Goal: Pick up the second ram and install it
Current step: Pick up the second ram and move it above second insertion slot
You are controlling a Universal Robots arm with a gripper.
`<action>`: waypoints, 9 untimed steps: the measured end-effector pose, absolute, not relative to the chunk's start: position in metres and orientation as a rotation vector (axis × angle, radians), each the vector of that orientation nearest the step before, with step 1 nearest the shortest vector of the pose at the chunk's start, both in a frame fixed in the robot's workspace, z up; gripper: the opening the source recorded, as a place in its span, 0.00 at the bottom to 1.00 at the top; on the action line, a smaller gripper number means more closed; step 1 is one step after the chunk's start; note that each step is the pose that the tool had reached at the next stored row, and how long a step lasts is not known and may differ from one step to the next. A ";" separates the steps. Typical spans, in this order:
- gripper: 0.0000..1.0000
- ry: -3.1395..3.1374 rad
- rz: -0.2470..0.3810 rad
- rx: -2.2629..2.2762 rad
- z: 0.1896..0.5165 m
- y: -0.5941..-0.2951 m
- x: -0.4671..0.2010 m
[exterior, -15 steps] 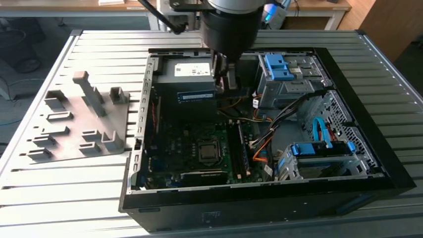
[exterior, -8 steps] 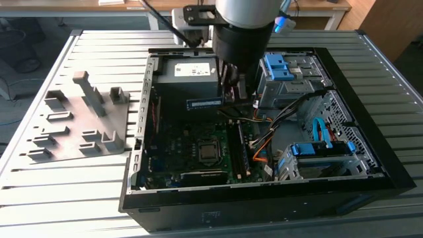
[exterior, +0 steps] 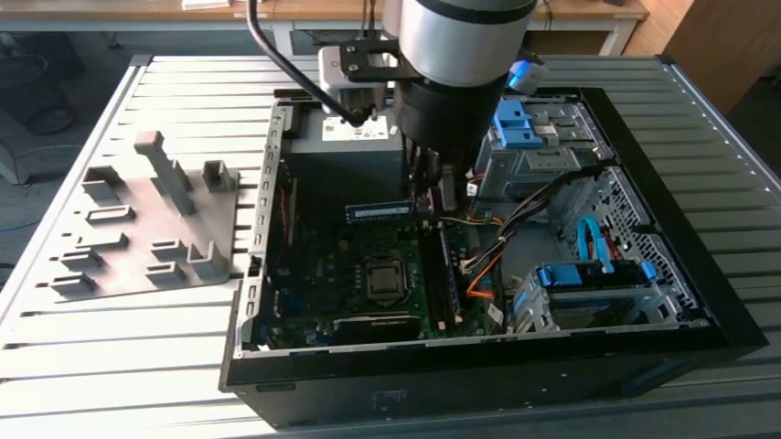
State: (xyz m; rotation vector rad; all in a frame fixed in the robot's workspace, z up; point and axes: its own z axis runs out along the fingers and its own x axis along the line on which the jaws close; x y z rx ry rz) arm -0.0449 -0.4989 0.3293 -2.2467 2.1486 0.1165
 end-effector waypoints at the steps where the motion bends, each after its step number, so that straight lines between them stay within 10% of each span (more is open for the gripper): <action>1: 0.14 2.162 0.116 -2.233 0.327 -0.499 -0.045; 9: 0.14 2.185 0.116 -2.210 0.317 -0.499 -0.038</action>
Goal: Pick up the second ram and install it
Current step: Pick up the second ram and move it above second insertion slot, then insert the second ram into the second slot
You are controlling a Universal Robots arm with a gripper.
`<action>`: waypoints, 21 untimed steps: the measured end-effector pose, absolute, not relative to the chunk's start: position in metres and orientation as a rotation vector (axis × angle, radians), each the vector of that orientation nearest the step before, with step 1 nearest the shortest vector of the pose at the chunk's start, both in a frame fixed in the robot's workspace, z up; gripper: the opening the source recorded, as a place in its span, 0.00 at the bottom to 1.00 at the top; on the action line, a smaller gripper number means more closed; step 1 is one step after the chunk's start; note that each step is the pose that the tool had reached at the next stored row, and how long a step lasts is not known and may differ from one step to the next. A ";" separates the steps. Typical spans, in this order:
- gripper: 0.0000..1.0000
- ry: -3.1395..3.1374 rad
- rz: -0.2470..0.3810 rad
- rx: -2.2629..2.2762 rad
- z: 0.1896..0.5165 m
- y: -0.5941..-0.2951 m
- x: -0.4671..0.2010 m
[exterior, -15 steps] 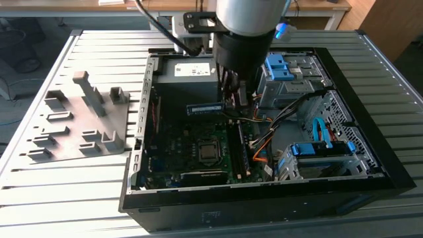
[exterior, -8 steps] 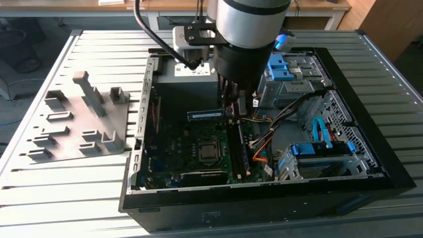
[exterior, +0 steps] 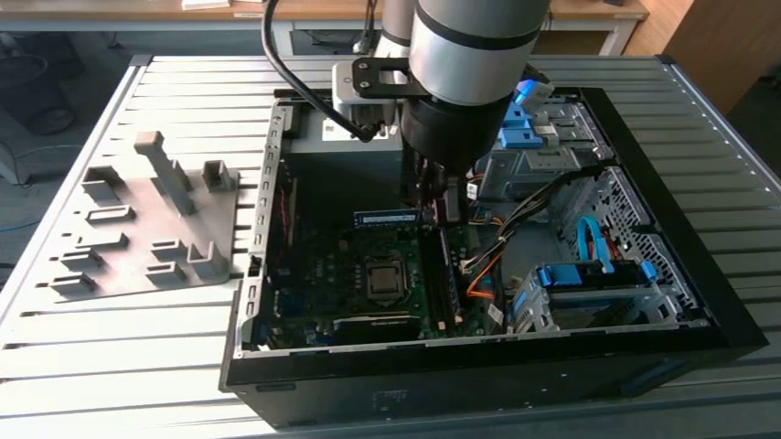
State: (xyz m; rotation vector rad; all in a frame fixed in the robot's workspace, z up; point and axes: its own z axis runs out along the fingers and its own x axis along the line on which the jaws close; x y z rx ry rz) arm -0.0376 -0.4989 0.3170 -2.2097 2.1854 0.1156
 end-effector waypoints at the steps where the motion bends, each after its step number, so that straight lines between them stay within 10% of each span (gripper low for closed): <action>1: 0.14 2.185 0.116 -2.210 0.317 -0.499 -0.038; 21: 0.14 2.301 0.112 -2.083 0.316 -0.499 -0.037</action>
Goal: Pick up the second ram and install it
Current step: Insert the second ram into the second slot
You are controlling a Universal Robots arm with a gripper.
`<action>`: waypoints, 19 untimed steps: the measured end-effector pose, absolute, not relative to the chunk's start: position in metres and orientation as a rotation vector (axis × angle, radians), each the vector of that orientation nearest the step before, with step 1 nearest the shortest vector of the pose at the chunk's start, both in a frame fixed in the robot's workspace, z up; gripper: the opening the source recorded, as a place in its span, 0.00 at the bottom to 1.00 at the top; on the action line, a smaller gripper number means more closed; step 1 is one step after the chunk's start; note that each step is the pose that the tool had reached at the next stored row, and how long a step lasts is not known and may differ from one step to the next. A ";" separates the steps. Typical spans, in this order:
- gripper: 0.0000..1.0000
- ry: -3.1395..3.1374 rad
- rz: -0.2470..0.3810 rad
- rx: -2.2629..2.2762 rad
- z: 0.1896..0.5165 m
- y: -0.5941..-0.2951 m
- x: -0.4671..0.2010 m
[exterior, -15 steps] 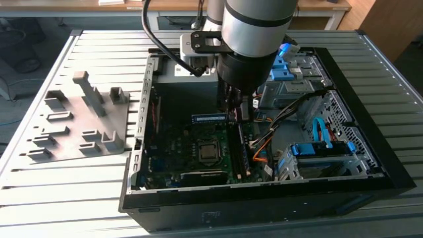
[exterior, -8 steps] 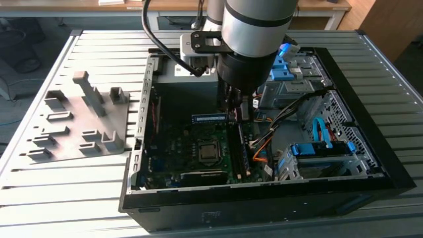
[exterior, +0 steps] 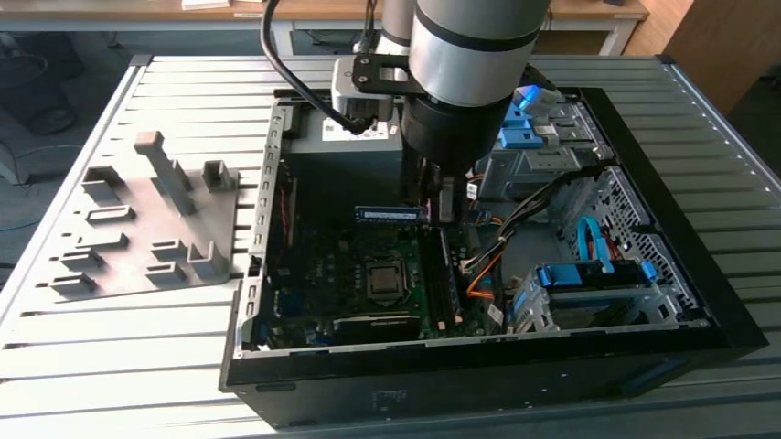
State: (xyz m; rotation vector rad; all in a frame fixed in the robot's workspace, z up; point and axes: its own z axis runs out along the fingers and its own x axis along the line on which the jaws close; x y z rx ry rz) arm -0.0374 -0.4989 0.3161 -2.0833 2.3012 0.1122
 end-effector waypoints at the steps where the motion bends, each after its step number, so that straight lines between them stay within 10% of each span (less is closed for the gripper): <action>1: 0.14 2.319 0.112 -2.063 0.316 -0.499 -0.037; 19: 0.14 2.524 0.104 -1.794 0.315 -0.499 -0.037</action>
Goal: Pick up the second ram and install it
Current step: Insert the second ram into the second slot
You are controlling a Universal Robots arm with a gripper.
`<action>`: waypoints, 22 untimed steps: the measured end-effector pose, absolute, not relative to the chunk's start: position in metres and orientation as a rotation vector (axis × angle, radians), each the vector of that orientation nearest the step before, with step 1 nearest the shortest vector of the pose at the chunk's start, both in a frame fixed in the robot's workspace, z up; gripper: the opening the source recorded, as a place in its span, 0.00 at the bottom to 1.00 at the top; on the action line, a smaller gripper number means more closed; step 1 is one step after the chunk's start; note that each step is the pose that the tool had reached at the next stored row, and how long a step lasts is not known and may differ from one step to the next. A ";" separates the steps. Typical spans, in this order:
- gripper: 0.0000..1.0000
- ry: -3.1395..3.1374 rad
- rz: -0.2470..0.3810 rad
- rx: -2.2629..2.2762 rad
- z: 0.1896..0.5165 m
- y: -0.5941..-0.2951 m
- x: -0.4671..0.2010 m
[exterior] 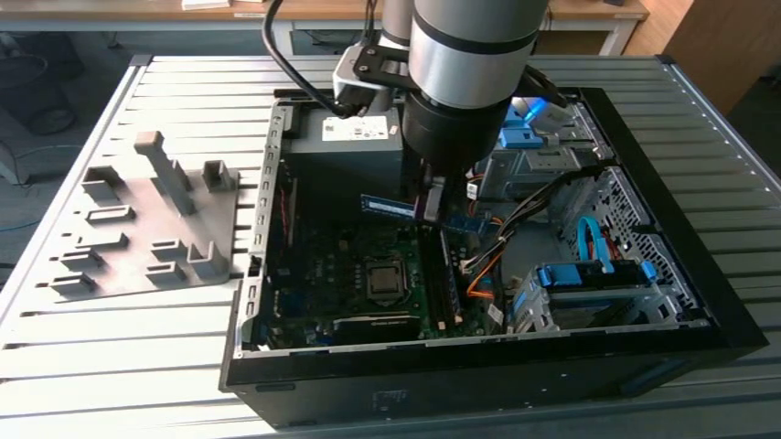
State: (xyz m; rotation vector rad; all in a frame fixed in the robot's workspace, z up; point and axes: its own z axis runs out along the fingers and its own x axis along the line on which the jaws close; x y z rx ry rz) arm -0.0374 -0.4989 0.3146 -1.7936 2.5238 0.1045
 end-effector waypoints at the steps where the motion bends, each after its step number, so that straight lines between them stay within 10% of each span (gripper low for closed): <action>1: 0.14 2.533 0.104 -1.781 0.315 -0.499 -0.037; 22: 0.14 2.720 0.095 -1.463 0.313 -0.499 -0.037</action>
